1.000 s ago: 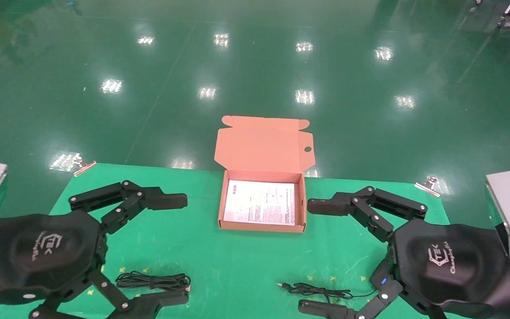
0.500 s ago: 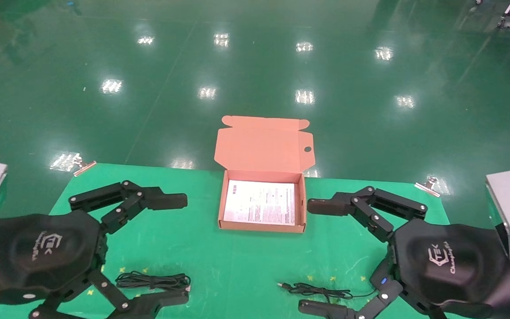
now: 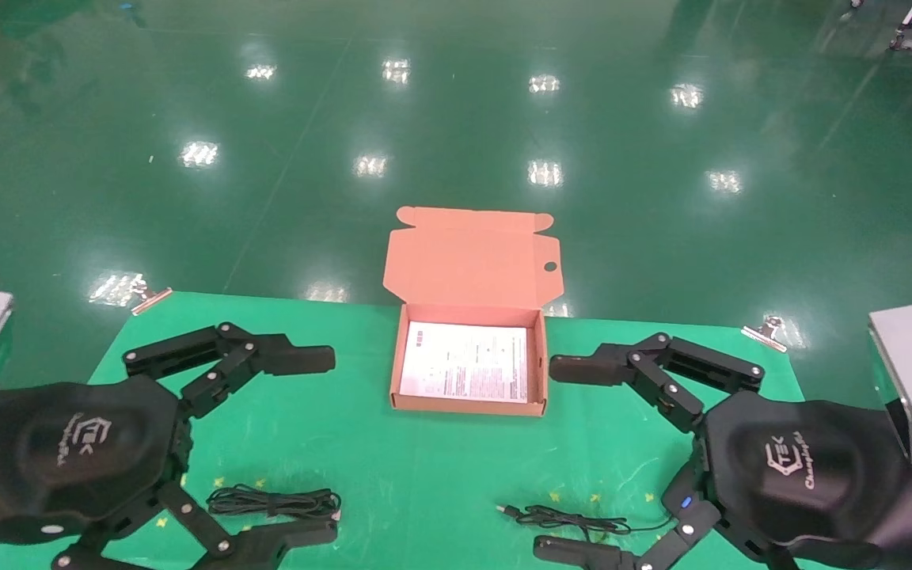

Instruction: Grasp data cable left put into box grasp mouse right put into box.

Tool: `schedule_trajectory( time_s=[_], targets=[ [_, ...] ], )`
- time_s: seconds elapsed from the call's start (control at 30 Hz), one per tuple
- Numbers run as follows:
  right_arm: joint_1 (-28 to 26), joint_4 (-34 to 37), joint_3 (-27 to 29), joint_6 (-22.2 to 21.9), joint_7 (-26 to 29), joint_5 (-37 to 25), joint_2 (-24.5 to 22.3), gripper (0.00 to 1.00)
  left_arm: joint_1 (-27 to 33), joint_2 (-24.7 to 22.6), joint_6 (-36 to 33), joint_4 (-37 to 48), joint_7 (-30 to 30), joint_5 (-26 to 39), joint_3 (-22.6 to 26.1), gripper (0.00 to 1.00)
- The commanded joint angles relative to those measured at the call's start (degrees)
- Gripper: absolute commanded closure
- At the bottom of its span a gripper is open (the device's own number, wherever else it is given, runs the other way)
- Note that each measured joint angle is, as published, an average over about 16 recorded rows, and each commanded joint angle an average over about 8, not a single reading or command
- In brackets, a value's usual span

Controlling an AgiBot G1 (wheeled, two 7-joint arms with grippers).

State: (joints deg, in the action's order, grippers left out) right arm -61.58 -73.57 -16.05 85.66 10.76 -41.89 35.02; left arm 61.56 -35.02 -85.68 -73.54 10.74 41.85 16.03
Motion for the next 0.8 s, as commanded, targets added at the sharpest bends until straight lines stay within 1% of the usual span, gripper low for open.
schedule_trajectory(
  time_s=[0.03, 0.8],
  targets=[
    [0.0, 0.0, 0.0, 0.0, 0.0, 0.0, 0.0, 0.0, 0.0, 0.0, 0.0, 0.0, 0.0, 0.0, 0.0, 0.0],
    [0.0, 0.0, 0.0, 0.0, 0.0, 0.0, 0.0, 0.0, 0.0, 0.1, -0.1, 0.0, 0.0, -0.1, -0.1, 0.0]
  ],
)
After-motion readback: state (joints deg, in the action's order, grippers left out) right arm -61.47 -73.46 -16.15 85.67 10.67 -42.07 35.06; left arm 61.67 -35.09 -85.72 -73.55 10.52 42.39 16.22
